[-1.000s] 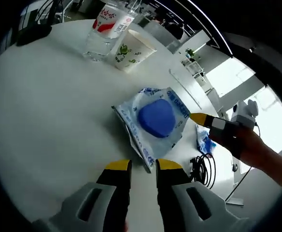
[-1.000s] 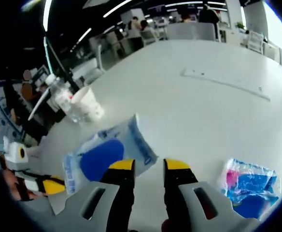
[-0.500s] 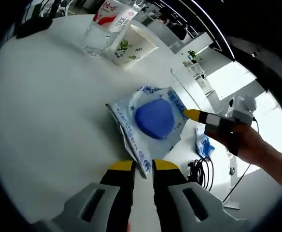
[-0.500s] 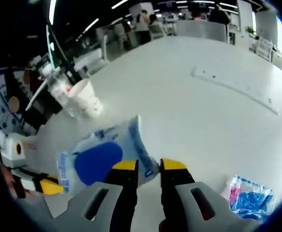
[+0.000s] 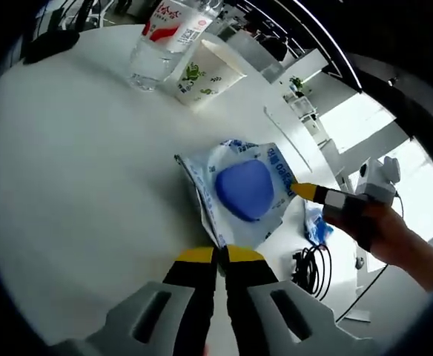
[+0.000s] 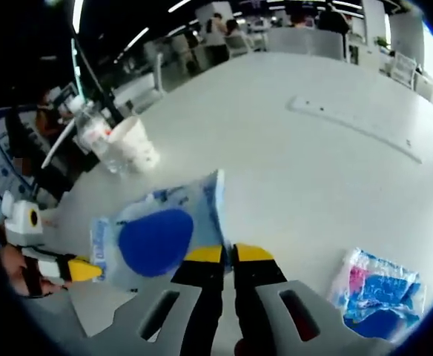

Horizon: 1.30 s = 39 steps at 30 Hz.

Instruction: Arrange the tabletop items into an orderly group along one side of the table until the central work area is clear of visible clutter.

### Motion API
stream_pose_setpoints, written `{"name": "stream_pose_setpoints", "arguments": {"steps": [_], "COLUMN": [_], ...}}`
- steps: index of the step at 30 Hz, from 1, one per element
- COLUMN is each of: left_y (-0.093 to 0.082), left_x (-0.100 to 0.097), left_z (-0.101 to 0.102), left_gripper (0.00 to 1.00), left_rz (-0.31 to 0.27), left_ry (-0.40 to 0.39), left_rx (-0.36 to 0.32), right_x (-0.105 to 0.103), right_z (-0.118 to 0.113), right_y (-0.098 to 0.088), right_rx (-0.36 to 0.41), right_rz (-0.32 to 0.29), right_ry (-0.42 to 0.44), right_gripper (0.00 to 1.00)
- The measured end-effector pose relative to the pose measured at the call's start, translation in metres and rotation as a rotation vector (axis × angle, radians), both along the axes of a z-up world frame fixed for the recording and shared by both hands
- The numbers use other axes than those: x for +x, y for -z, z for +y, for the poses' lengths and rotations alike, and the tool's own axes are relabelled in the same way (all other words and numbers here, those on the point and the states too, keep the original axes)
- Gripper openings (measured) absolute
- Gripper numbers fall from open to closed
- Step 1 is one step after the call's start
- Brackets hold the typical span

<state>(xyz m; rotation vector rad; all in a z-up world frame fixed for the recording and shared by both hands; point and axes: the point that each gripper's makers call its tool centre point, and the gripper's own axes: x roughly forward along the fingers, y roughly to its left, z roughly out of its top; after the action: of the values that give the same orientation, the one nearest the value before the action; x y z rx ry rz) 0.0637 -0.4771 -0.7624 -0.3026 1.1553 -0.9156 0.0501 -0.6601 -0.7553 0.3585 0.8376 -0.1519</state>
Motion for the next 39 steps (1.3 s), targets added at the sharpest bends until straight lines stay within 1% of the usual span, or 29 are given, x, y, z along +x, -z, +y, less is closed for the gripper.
{"name": "stream_pose_setpoints", "arguments": {"steps": [6,8,10,18,23,25,26,27,33,39], "left_y": [-0.006,-0.011,-0.015,-0.026,-0.032,-0.034,-0.035,-0.036,-0.047,-0.053], "left_x": [0.003,0.003,0.003,0.004,0.008,0.009,0.010,0.010,0.022,0.035], "left_z": [-0.003,-0.006,-0.009,-0.017,-0.022,-0.025,-0.026,-0.027,-0.036,-0.043], "left_gripper": [0.00,0.00,0.00,0.00,0.00,0.00,0.00,0.00,0.00,0.00], "left_rz": [-0.019,-0.027,-0.040,-0.079,-0.097,-0.117,-0.143,-0.154,-0.183,-0.209], "left_ry": [0.020,0.031,0.045,0.084,0.108,0.133,0.162,0.176,0.194,0.213], "left_rx": [-0.015,-0.028,-0.036,-0.053,-0.063,-0.061,-0.048,-0.047,-0.061,-0.067], "right_x": [-0.011,-0.017,-0.021,-0.036,-0.050,-0.054,-0.055,-0.057,-0.064,-0.070], "right_z": [0.002,0.001,0.000,0.000,0.003,0.007,0.007,0.008,0.013,0.020], "right_y": [-0.002,-0.004,-0.006,-0.019,-0.025,-0.029,-0.029,-0.031,-0.039,-0.046], "right_rx": [0.010,0.006,0.015,0.010,0.020,0.012,0.012,0.011,0.009,0.011], "right_rz": [-0.021,-0.025,-0.042,-0.081,-0.107,-0.109,-0.111,-0.117,-0.141,-0.161], "right_ry": [0.024,0.034,0.054,0.086,0.131,0.134,0.135,0.141,0.169,0.191], "right_gripper": [0.00,0.00,0.00,0.00,0.00,0.00,0.00,0.00,0.00,0.00]}}
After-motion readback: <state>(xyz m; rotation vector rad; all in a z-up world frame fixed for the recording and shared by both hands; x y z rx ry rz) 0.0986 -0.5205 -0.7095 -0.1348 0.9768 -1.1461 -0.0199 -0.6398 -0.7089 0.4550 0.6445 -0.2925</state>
